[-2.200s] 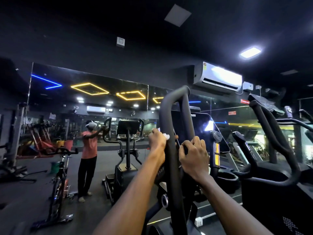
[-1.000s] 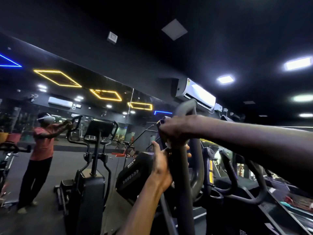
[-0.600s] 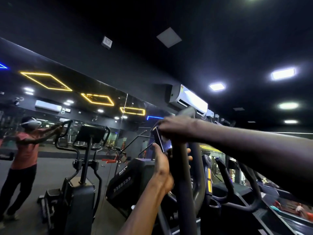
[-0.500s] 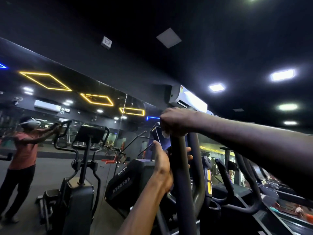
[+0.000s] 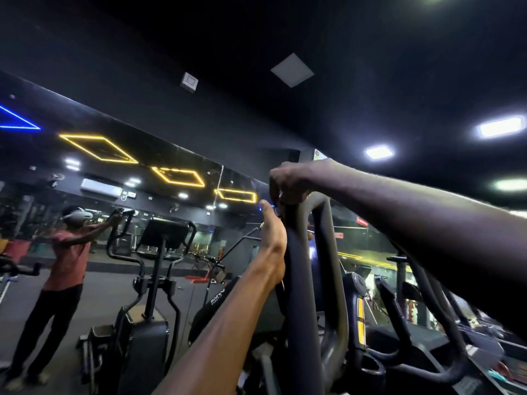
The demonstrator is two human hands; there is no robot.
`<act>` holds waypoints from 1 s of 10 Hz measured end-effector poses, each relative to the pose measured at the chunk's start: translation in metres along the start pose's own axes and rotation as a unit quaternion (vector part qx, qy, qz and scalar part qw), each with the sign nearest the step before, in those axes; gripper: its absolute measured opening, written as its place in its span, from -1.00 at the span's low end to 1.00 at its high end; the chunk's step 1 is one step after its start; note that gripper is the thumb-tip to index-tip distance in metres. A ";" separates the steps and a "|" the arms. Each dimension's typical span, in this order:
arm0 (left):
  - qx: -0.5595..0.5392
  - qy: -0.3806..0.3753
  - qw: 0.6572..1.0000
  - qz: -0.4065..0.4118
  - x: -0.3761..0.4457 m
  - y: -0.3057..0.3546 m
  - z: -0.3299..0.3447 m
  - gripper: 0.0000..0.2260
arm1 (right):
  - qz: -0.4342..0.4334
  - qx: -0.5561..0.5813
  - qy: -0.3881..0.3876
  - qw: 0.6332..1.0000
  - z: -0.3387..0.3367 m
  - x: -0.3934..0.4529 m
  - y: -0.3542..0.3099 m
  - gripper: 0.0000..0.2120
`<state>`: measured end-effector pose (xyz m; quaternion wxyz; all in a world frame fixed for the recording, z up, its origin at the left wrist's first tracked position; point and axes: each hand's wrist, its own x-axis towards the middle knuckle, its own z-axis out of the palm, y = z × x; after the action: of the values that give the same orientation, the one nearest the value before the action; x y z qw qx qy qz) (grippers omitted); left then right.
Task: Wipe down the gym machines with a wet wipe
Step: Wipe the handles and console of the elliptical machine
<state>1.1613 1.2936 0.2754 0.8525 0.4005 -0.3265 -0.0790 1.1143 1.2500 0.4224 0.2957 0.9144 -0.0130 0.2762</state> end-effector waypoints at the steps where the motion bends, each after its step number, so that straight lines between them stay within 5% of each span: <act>1: 0.011 0.018 1.000 -0.007 0.006 0.006 0.006 -0.15 | -0.036 -0.162 -0.066 0.984 -0.014 -0.011 -0.007 -0.74; 2: 0.044 0.038 0.998 -0.007 0.004 0.006 0.008 -0.17 | 0.138 0.003 -0.039 0.990 -0.028 -0.013 -0.007 -0.78; 3: 0.078 0.072 0.994 0.023 0.008 -0.003 0.008 -0.04 | 0.126 -0.015 -0.062 0.990 -0.021 -0.011 0.012 -0.82; 4: 0.117 0.115 0.985 0.052 0.037 -0.026 0.001 0.18 | 0.132 -0.001 -0.003 0.991 -0.011 -0.017 0.029 -0.97; 5: 0.152 0.138 0.975 0.086 0.034 -0.021 -0.001 0.18 | 0.126 0.015 0.026 0.992 0.002 -0.013 0.033 -0.85; 6: 0.171 0.164 0.966 0.103 0.025 -0.018 -0.002 0.04 | 0.094 0.068 0.048 0.992 -0.001 -0.015 0.034 -0.93; 8: 0.165 0.211 0.954 0.134 -0.017 0.001 0.010 -0.50 | 0.116 0.098 0.096 0.984 0.013 -0.037 0.058 -0.82; 9: 0.132 0.224 0.954 0.151 -0.022 -0.001 0.008 -0.61 | 0.101 0.168 0.123 0.973 0.024 -0.048 0.045 -0.73; 10: 0.119 0.207 0.950 0.204 -0.026 0.000 0.009 -0.64 | 0.021 0.442 0.033 0.896 0.014 -0.068 0.034 -0.84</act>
<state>1.1354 1.2980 0.2672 0.8456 0.4311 -0.2248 0.2203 1.0574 1.2045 0.3959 -0.1451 0.9408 0.1006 0.2893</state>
